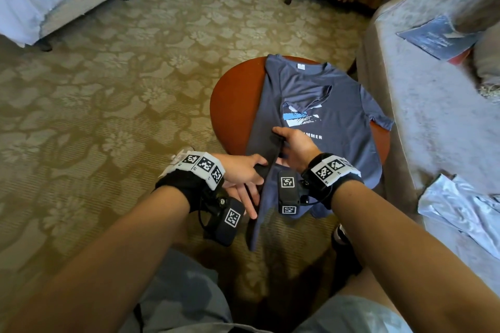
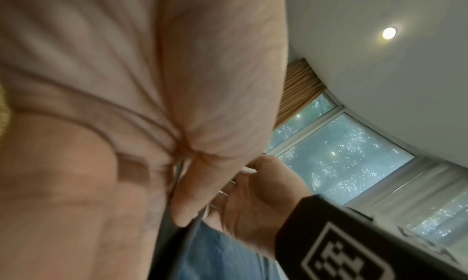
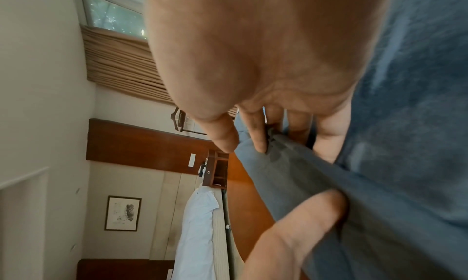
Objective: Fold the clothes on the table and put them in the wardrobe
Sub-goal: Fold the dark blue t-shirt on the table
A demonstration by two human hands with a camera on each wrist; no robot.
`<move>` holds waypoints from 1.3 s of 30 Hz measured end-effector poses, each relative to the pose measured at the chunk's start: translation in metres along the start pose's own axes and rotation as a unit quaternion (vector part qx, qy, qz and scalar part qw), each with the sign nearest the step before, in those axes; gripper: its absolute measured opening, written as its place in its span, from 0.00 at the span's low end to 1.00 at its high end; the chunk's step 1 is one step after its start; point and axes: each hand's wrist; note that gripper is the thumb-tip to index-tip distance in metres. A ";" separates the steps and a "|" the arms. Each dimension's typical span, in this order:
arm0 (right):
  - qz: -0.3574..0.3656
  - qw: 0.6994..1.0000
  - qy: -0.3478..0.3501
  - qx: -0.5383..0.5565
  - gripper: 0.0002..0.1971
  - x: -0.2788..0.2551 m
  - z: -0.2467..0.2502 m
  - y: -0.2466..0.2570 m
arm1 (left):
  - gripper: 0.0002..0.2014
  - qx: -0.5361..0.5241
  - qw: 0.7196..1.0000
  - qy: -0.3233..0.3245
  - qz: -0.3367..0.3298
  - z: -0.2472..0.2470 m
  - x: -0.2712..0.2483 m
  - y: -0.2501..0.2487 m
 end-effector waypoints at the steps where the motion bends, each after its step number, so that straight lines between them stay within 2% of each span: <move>1: 0.003 1.000 -0.002 -0.011 0.04 0.000 0.001 0.001 | 0.22 0.001 1.000 -0.017 0.002 0.000 0.000 -0.001; 3: 0.010 0.999 0.002 -0.032 0.08 0.001 0.002 0.002 | 0.15 0.022 0.994 -0.099 -0.028 -0.003 0.000 -0.002; 4: 0.017 0.999 0.007 -0.040 0.13 0.001 0.003 0.002 | 0.13 0.035 0.992 -0.119 -0.036 -0.003 -0.001 -0.004; 6: 0.034 0.998 0.023 -0.050 0.19 0.001 0.006 0.002 | 0.11 0.060 0.992 -0.109 -0.023 -0.002 -0.001 -0.007; 8: 0.053 0.997 0.025 -0.054 0.18 0.002 0.012 0.000 | 0.07 0.059 0.986 -0.158 -0.018 0.005 0.008 -0.006; 10: 0.059 0.997 -0.004 -0.050 0.15 0.004 0.018 -0.001 | 0.08 0.080 0.951 -0.296 -0.052 0.013 0.017 -0.003; 12: 0.055 0.996 -0.041 -0.055 0.12 0.007 0.027 -0.001 | 0.12 0.152 0.890 -0.419 -0.098 0.017 0.022 0.001; 14: 0.052 0.994 -0.078 -0.055 0.09 0.013 0.036 -0.001 | 0.15 0.165 0.852 -0.479 -0.130 0.020 0.027 0.003; 16: 0.049 0.993 -0.095 -0.055 0.06 0.015 0.044 -0.002 | 0.18 0.152 0.847 -0.490 -0.140 0.022 0.035 0.000; 19: 0.037 0.991 -0.067 -0.111 0.08 0.012 0.049 -0.004 | 0.21 0.139 0.860 -0.473 -0.134 0.022 0.051 -0.013; 21: 0.069 0.980 -0.066 -0.174 0.11 0.011 0.046 -0.008 | 0.21 0.140 0.863 -0.469 -0.125 0.022 0.062 -0.022; 22: 0.107 0.967 -0.075 -0.219 0.13 0.014 0.043 -0.011 | 0.19 0.150 0.866 -0.461 -0.121 0.022 0.066 -0.027; 24: 0.183 0.919 -0.110 -0.331 0.18 0.020 0.038 -0.018 | 0.18 0.186 0.875 -0.434 -0.109 0.024 0.070 -0.033; 25: 0.199 0.904 -0.127 -0.356 0.19 0.022 0.036 -0.021 | 0.19 0.200 0.879 -0.421 -0.099 0.026 0.071 -0.035; 26: 0.204 0.902 -0.132 -0.358 0.19 0.022 0.035 -0.022 | 0.19 0.206 0.883 -0.413 -0.091 0.029 0.072 -0.034; 30: 0.167 0.939 -0.102 -0.284 0.15 0.026 0.045 -0.019 | 0.21 0.193 0.879 -0.426 -0.091 0.037 0.077 -0.027; 32: 0.169 0.944 -0.098 -0.266 0.12 0.029 0.059 -0.017 | 0.20 0.207 0.878 -0.421 -0.096 0.038 0.080 -0.025; 34: 0.182 0.942 -0.122 -0.253 0.10 0.034 0.077 -0.011 | 0.22 0.226 0.876 -0.413 -0.105 0.041 0.079 -0.030; 36: 0.191 0.939 -0.169 -0.232 0.08 0.041 0.097 -0.002 | 0.28 0.238 0.863 -0.431 -0.109 0.051 0.079 -0.040; 37: 0.192 0.936 -0.196 -0.221 0.06 0.046 0.107 0.002 | 0.28 0.240 0.853 -0.449 -0.115 0.056 0.079 -0.048; 39: 0.184 0.931 -0.245 -0.197 0.05 0.058 0.125 0.012 | 0.21 0.239 0.837 -0.474 -0.135 0.062 0.081 -0.069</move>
Point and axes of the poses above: each hand's wrist, its own x-axis towards the middle knuckle, its own z-axis out of the back of the hand, y = z × x, and after that the axes turned 14 degrees about -y, right-handed
